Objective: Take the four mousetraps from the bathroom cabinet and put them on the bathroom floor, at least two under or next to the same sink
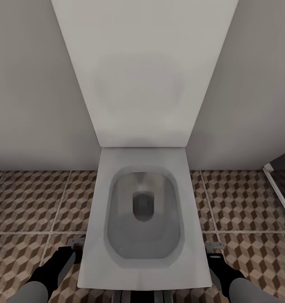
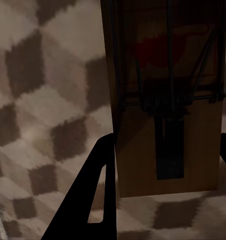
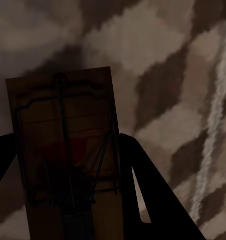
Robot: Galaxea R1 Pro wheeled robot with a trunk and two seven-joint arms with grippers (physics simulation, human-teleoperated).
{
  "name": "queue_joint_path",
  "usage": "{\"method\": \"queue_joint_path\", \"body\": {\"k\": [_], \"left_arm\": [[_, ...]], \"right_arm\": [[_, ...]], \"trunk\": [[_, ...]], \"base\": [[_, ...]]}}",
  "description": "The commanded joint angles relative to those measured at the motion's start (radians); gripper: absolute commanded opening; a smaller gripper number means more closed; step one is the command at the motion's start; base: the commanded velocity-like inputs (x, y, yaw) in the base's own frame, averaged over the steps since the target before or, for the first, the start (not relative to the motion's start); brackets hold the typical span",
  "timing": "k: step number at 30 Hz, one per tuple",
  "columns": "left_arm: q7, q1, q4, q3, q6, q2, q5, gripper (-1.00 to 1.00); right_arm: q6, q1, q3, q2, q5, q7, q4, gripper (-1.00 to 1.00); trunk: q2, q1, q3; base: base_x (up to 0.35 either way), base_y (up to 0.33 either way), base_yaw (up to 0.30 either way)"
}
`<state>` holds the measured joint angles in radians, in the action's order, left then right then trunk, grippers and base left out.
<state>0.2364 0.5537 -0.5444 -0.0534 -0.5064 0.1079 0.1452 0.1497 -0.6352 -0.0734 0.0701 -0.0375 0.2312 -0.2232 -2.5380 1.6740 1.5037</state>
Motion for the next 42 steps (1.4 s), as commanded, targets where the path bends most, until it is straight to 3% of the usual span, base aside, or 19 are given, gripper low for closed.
{"method": "queue_joint_path", "body": {"k": [1, 14, 23, 42], "left_arm": [[0.007, 0.000, -0.001, -0.006, -0.004, 0.001, 0.010, -1.00], [0.007, 0.000, 0.013, -0.004, -0.003, -0.003, 0.010, -1.00], [0.007, 0.000, 0.064, -0.008, -0.002, -0.029, 0.008, -1.00], [0.006, 0.000, 0.081, -0.007, 0.000, -0.036, 0.007, -1.00]], "right_arm": [[0.007, 0.000, -0.008, 0.001, -0.007, 0.005, -0.002, -1.00], [0.007, 0.000, -0.008, 0.001, -0.007, 0.005, -0.002, -1.00], [0.007, 0.000, -0.008, 0.001, -0.007, 0.005, -0.002, -1.00], [0.007, 0.000, -0.008, 0.001, -0.007, 0.005, -0.002, -1.00]], "trunk": [[0.000, 0.000, 0.001], [0.000, 0.000, 0.001], [0.000, 0.000, 0.001], [0.000, 0.000, 0.001]], "base": [[0.000, 0.000, 0.000], [0.000, 0.000, 0.000], [0.000, 0.000, 0.000], [0.000, 0.000, 0.000]]}}
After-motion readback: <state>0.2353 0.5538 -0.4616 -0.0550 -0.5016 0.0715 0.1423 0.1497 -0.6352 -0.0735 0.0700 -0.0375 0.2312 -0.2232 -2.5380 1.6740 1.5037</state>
